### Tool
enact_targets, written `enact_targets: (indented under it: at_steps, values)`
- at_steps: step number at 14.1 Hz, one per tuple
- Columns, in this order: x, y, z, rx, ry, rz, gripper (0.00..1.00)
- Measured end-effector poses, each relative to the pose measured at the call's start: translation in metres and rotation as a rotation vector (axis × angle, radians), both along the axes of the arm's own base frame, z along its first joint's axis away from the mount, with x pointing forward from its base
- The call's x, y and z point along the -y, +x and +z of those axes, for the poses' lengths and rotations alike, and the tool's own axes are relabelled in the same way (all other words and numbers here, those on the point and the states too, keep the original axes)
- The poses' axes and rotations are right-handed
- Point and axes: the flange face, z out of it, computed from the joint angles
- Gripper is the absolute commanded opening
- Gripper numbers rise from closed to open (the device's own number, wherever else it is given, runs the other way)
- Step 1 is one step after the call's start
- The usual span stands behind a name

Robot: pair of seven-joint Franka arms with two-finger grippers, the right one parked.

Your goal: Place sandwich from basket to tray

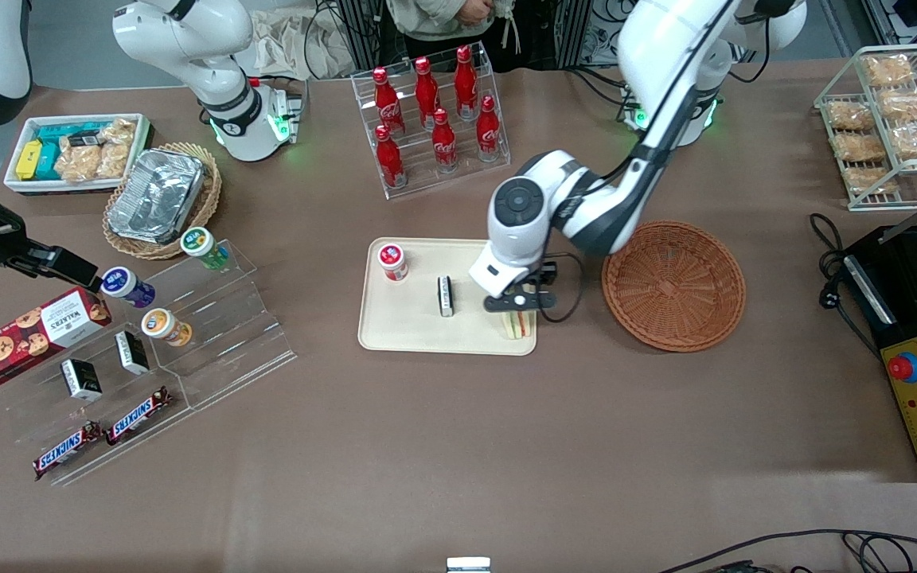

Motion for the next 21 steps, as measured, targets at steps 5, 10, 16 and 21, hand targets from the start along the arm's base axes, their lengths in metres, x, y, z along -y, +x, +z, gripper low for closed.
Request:
enact_targets:
  at_steps: [5, 10, 16, 21]
  values:
    - [-0.079, 0.035, 0.121, 0.060, 0.017, 0.126, 0.99]
    - [-0.199, 0.054, 0.189, 0.012, 0.073, 0.111, 0.99]
    - [-0.318, 0.068, 0.235, 0.022, 0.073, 0.039, 0.99]
    - [-0.375, 0.045, 0.294, -0.053, 0.066, -0.031, 0.99]
